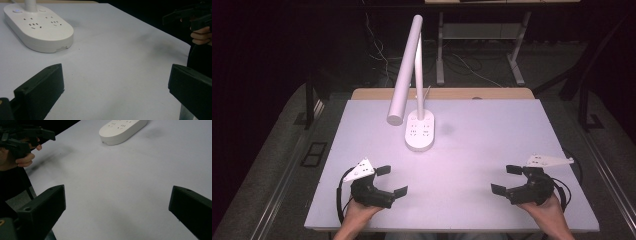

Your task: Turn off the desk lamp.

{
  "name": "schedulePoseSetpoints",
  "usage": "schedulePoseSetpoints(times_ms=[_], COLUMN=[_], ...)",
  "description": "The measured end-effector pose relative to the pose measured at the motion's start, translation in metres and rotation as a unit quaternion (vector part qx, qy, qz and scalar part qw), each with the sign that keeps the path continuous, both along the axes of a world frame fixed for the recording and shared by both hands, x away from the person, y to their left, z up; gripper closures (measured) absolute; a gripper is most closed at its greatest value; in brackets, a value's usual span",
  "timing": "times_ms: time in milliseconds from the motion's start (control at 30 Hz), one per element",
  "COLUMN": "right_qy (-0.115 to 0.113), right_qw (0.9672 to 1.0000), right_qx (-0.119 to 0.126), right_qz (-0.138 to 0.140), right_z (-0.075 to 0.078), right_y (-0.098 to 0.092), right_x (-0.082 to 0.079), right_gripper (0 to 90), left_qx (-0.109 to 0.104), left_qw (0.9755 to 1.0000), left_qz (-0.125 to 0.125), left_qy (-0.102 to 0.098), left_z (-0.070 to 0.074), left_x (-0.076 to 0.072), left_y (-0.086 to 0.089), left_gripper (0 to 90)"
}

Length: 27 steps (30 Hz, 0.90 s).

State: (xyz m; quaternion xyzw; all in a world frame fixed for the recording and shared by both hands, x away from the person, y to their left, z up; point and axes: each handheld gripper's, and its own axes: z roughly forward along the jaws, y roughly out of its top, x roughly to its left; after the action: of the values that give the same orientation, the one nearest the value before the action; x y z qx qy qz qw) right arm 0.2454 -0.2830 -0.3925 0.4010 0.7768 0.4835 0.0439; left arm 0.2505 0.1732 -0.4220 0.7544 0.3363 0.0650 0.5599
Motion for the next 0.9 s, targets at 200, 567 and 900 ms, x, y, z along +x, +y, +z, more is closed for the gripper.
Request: schedulePoseSetpoints(times_ms=[200, 567, 900], right_qy=[0.000, -0.002, -0.003], right_qw=[0.9999, 0.9994, 0.9988], right_qx=[-0.008, -0.017, -0.020], right_qz=[0.014, 0.030, 0.045], right_z=[0.006, 0.017, 0.031], right_y=[0.007, 0.019, 0.028], right_x=[0.008, 0.019, 0.031], right_gripper=[0.9, 0.9, 0.9], left_qx=[-0.001, -0.001, -0.001], left_qw=[1.0000, 1.0000, 1.0000], left_qz=[0.001, 0.000, 0.000], left_qy=[0.001, 0.001, 0.001], left_z=[0.000, 0.000, 0.000], left_x=[0.000, 0.000, 0.000], left_y=[0.001, 0.001, 0.001], left_gripper=[0.0, 0.0, 0.0])
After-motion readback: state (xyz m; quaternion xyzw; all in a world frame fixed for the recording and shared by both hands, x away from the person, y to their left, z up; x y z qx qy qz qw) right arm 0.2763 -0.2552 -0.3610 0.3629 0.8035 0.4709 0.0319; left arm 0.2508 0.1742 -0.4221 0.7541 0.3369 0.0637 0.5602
